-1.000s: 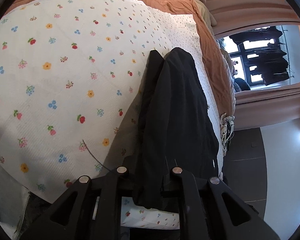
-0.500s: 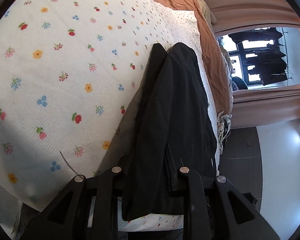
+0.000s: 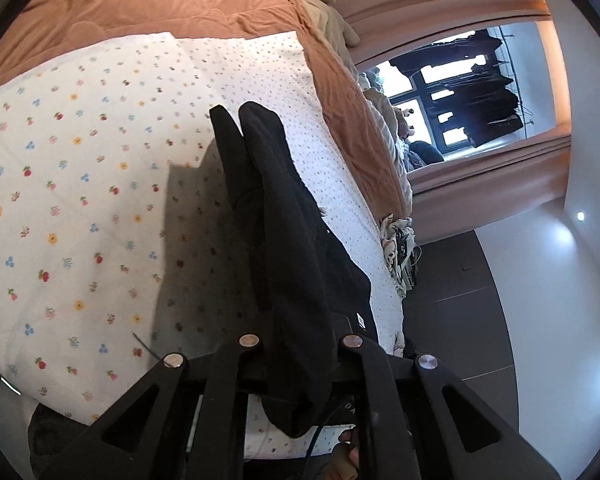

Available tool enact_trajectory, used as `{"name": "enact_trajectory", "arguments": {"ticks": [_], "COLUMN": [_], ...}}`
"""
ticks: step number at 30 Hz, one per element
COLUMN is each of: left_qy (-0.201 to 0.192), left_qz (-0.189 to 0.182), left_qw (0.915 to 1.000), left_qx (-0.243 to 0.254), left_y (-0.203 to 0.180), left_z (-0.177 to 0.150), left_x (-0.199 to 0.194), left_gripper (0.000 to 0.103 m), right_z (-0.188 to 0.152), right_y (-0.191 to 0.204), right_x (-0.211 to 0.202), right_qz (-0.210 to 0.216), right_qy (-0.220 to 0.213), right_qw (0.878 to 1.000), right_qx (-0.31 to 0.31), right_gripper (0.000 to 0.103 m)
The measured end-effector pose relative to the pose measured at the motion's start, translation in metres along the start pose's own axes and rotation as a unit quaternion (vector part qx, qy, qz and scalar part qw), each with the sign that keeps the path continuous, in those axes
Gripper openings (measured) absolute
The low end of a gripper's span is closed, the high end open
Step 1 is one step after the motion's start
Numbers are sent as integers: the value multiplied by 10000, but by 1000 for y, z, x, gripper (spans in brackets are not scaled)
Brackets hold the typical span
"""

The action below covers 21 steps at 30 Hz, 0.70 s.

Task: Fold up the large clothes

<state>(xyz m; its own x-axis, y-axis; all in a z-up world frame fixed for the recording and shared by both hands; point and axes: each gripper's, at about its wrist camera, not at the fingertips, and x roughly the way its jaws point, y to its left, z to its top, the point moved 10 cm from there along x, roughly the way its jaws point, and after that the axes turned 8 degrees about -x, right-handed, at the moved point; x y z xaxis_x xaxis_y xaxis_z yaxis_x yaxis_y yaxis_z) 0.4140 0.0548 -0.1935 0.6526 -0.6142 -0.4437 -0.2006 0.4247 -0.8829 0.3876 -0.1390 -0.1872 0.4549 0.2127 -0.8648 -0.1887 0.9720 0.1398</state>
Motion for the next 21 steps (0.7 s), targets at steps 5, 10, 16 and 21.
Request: {"name": "enact_trajectory", "arguments": {"ticks": [5, 10, 16, 21], "left_qy": [69, 142, 354, 600], "left_qz": [-80, -135, -60, -11], "left_qw": [9993, 9966, 9920, 9870], "left_qx": [347, 796, 1214, 1493], "left_y": [-53, -106, -150, -178], "left_z": [-11, -31, -57, -85], "left_x": [10, 17, 37, 58], "left_gripper": [12, 12, 12, 12], "right_z": [-34, -49, -55, -66], "right_y": [3, -6, -44, -90], "right_x": [-15, -36, -67, -94], "right_qz": [551, 929, 1038, 888], "right_qy": [30, -7, -414, -827], "right_qw": [9983, 9953, 9922, 9870], "right_qx": [177, 274, 556, 1055], "right_gripper": [38, 38, 38, 38]}}
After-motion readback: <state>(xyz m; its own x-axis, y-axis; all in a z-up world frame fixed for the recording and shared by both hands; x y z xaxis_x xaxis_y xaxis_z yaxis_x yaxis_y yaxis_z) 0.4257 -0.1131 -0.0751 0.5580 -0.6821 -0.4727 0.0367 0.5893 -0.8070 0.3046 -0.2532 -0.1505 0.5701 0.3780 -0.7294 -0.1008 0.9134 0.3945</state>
